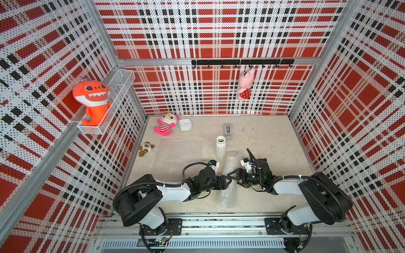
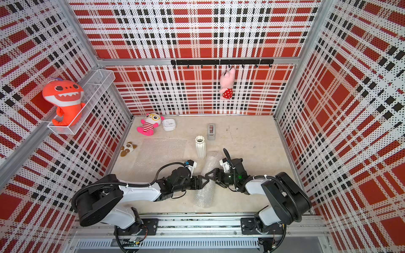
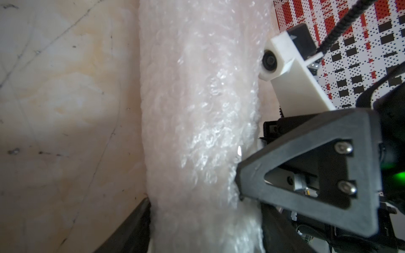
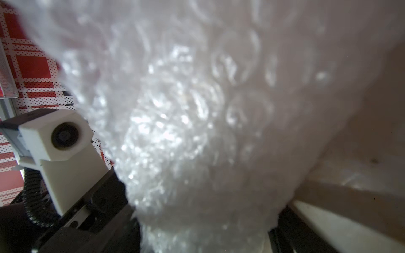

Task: Wrap vases in bubble wrap
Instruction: Pick up the wrapped vase from the center of the board.

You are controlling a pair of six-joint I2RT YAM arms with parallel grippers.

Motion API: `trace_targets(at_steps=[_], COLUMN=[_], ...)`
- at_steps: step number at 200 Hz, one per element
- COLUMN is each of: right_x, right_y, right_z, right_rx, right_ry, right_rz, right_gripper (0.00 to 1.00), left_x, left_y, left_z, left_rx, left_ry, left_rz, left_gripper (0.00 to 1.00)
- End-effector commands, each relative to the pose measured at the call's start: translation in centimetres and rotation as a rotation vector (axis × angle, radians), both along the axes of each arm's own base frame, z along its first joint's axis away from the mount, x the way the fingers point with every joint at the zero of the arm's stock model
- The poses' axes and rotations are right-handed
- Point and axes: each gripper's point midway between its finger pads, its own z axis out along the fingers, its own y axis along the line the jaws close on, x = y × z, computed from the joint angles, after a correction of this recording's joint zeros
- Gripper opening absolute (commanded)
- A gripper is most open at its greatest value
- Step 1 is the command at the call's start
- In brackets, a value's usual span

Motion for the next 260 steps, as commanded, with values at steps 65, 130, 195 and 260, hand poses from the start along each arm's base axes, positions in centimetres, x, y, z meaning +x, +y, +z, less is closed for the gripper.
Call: trace_targets(at_steps=[65,130,195,260], right_x=[0.9,2.6,6.7,12.8], right_y=[-2.1,-5.8,-12.1,-20.4], right_z=[-1.9,-2.0,-0.3,-0.7], right_rx=[-0.314,-0.594,-0.795,-1.043], right_ry=[-0.068,-0.122,-0.183,-0.164], right_rz=[-0.022,-0.078,-0.188,-0.276], right_gripper=[0.65,0.64,0.66,0.68], left_x=[-0.8,-0.6,-0.3,0.8], left_y=[-3.3,-0.1,2.8,4.9], left_z=[3.0,4.3,5.1,6.3], left_rx=[-0.068,-0.032,0.017,0.039], left_ry=[-0.066,-0.102,-0.141,-0.187], left_rz=[-0.1,-0.024,0.026,0.084], left_gripper=[0.89,0.96,0.96,0.95])
